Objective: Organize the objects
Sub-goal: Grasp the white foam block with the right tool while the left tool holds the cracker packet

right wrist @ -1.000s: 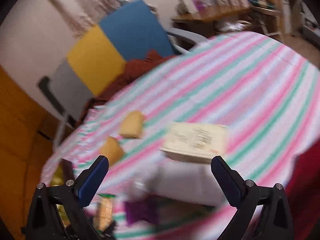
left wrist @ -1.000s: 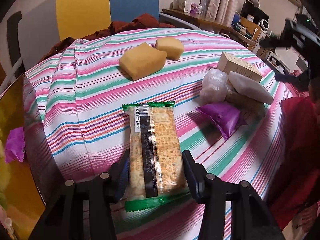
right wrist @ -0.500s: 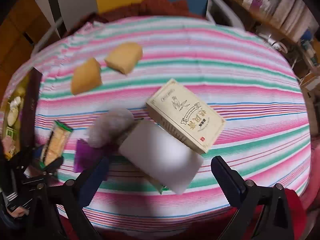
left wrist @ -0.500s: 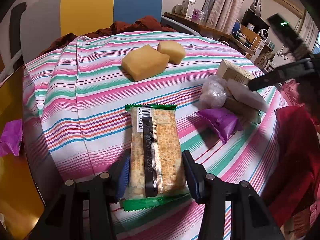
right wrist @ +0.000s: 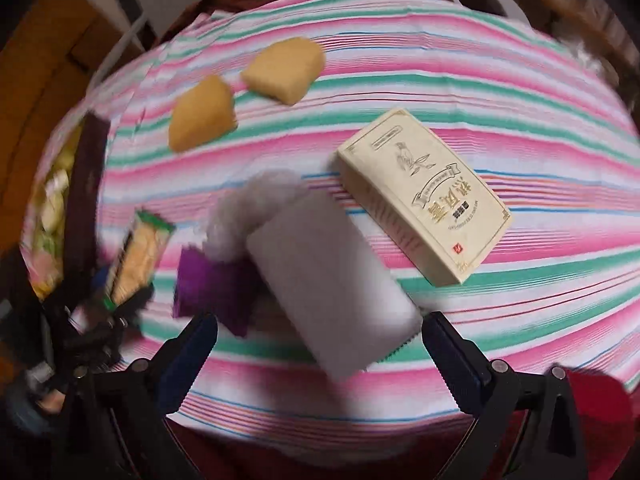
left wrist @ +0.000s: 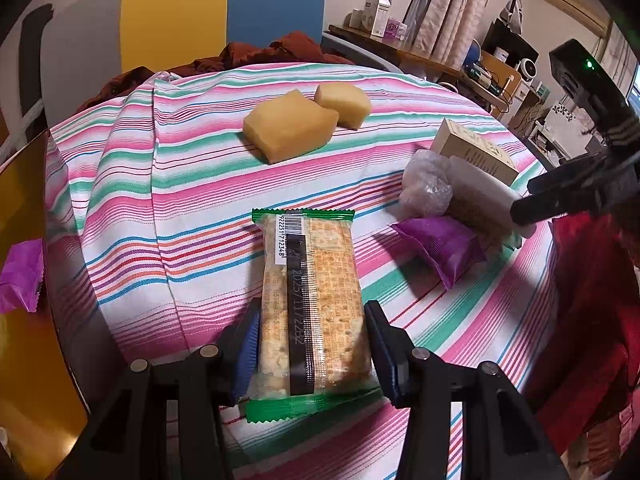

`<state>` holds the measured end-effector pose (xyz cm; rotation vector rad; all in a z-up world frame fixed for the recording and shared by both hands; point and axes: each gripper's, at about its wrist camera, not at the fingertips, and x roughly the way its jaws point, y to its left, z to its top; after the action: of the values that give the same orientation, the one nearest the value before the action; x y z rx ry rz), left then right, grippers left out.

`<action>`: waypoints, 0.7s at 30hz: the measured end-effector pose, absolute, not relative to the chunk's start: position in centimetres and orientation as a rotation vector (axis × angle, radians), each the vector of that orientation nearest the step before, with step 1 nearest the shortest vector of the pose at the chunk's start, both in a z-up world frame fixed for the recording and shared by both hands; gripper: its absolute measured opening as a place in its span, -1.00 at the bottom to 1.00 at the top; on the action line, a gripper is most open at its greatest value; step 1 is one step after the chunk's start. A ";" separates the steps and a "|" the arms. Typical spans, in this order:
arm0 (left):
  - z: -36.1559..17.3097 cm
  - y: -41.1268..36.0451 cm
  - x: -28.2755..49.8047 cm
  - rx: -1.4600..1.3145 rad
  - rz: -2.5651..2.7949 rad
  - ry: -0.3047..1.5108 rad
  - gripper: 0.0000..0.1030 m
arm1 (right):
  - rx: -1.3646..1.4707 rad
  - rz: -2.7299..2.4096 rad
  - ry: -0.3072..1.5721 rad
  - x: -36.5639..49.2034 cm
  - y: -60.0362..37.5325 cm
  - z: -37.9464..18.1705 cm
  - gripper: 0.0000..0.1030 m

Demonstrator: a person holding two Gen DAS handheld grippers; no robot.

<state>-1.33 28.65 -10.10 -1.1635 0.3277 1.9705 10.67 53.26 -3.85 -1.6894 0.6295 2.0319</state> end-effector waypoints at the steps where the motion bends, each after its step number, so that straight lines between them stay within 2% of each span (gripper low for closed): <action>1: -10.1 28.7 -1.3 -1.164 1.970 0.328 -0.03 | -1.697 2.015 0.568 10.5 52.9 -3.9 1.00; 3: -10.1 28.7 -1.3 -1.164 1.970 0.329 -0.03 | -1.704 2.001 0.475 10.3 52.7 -3.9 1.00; 10: -10.1 28.6 -1.3 -1.166 1.969 0.326 -0.03 | -1.785 1.991 0.368 8.5 52.6 -5.3 0.96; 11: -10.1 28.6 -1.3 -1.165 1.970 0.326 -0.03 | -1.794 1.986 0.359 8.3 52.7 -5.7 0.88; 13: -10.1 28.7 -1.3 -1.160 1.970 0.331 -0.03 | -1.802 1.969 0.331 8.3 52.6 -6.1 0.27; 14: -10.1 28.7 -1.3 -1.158 1.970 0.334 -0.03 | -1.800 1.970 0.309 8.2 52.2 -6.2 0.18; 16: -10.1 28.7 -1.2 -1.153 1.978 0.339 -0.05 | -1.788 1.986 0.291 8.6 51.7 -5.9 -0.16; 21: -10.0 28.9 -1.0 -1.137 1.987 0.371 -0.07 | -1.713 2.030 0.309 9.9 50.9 -4.3 -0.21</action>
<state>-1.00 28.88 -10.05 -1.1369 0.3708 1.9865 9.94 50.95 -4.26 -1.7128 0.3092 2.0297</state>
